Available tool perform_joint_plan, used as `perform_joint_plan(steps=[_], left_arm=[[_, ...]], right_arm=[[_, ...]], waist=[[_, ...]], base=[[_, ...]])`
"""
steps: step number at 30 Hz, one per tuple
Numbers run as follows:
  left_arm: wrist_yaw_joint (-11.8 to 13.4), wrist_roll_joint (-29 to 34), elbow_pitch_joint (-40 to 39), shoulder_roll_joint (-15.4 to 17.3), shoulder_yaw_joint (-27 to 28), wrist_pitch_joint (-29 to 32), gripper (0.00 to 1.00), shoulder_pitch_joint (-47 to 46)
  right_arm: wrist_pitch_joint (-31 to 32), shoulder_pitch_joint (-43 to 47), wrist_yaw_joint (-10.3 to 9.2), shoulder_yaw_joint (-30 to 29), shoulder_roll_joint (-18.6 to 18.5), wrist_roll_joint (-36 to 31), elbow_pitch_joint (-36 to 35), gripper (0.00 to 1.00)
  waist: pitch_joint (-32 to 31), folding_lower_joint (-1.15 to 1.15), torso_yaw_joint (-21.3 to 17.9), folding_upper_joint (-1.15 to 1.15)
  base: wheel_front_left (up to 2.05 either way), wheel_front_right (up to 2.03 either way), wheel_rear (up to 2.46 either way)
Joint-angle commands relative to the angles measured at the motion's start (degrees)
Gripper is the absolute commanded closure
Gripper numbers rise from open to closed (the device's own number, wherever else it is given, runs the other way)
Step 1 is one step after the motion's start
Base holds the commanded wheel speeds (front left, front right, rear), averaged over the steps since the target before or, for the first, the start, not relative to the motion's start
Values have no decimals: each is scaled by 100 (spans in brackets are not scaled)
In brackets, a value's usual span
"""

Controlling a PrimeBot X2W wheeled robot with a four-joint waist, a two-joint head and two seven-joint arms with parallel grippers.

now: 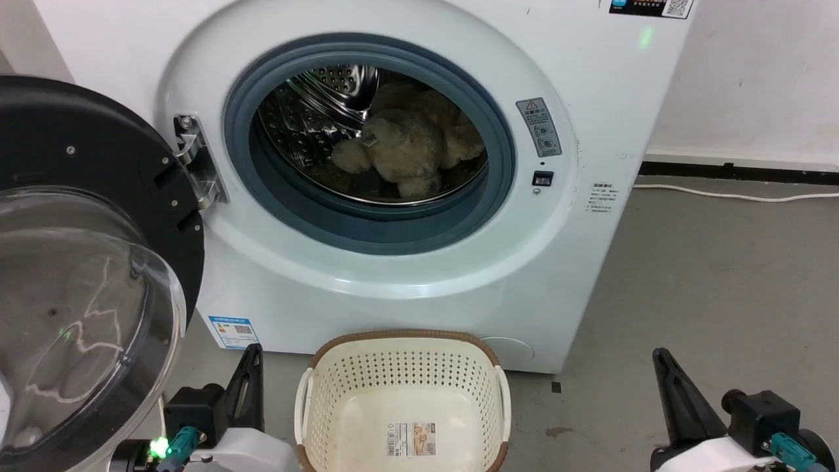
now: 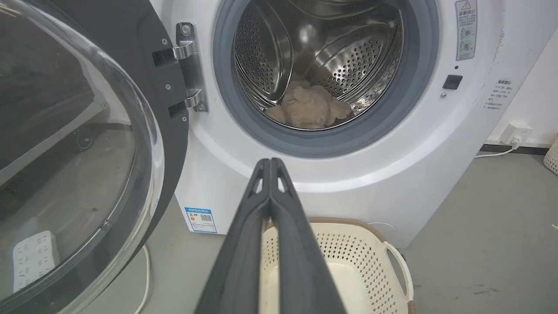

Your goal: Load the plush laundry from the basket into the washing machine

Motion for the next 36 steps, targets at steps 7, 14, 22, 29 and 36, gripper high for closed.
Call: perform_joint_plan(steps=[7,14,22,29,36], left_arm=[[-61,154,-42,-70,87,51,100,-106],[-100,256,-58,-110,142,91,100,-128],[-144,371,-75,-155,206,136,100,-152],[-183,472,-90,-195,261,175,100,-174],[-222,574,-106,-234,316,215,100,-195]], right_arm=[[99,-144,3,5,-2,-122,-54,100],[181,-190,3,7,-3,-195,-77,100],[275,-243,4,9,-3,-279,-102,100],[358,-289,4,10,-3,-352,-125,100],[440,-334,4,12,-3,-425,-147,100]], waist=[[16,0,-18,0],[33,0,-36,0],[51,0,-56,0],[67,0,-74,0],[83,0,-91,0]], base=[[0,0,0],[0,0,0],[0,0,0],[0,0,0],[0,0,0]])
